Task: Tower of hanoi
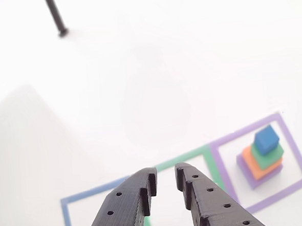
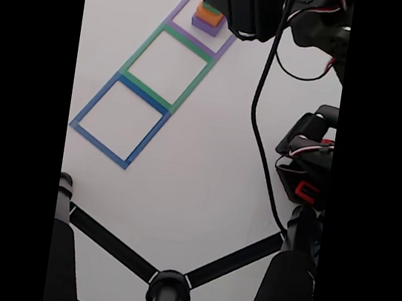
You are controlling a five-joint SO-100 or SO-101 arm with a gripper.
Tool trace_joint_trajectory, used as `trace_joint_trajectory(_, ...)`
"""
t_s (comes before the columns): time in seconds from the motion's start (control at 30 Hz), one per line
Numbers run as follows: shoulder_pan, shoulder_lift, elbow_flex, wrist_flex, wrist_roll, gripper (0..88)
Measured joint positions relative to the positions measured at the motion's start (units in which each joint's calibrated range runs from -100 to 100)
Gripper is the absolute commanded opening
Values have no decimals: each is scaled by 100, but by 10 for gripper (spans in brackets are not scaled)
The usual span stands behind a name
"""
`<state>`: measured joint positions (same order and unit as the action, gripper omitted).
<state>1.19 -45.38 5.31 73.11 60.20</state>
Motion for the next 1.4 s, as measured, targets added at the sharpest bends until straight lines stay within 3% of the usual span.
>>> trace_joint_trajectory(0.1, 131, 76, -696, 618, 611, 17)
trace_joint_trajectory(0.23, 426, 84, -1149, 1196, 2128, 62)
trace_joint_trajectory(0.43, 950, 76, -1097, 1461, 3704, 102)
trace_joint_trajectory(0.57, 1244, -101, -331, 1204, 3901, 165)
trace_joint_trajectory(1.0, 2006, -1047, 2176, -40, 3921, 197)
trace_joint_trajectory(1.2, 2210, -1427, 3655, -1413, 3921, 214)
trace_joint_trajectory(1.4, 2358, -1469, 5213, -3587, 3921, 234)
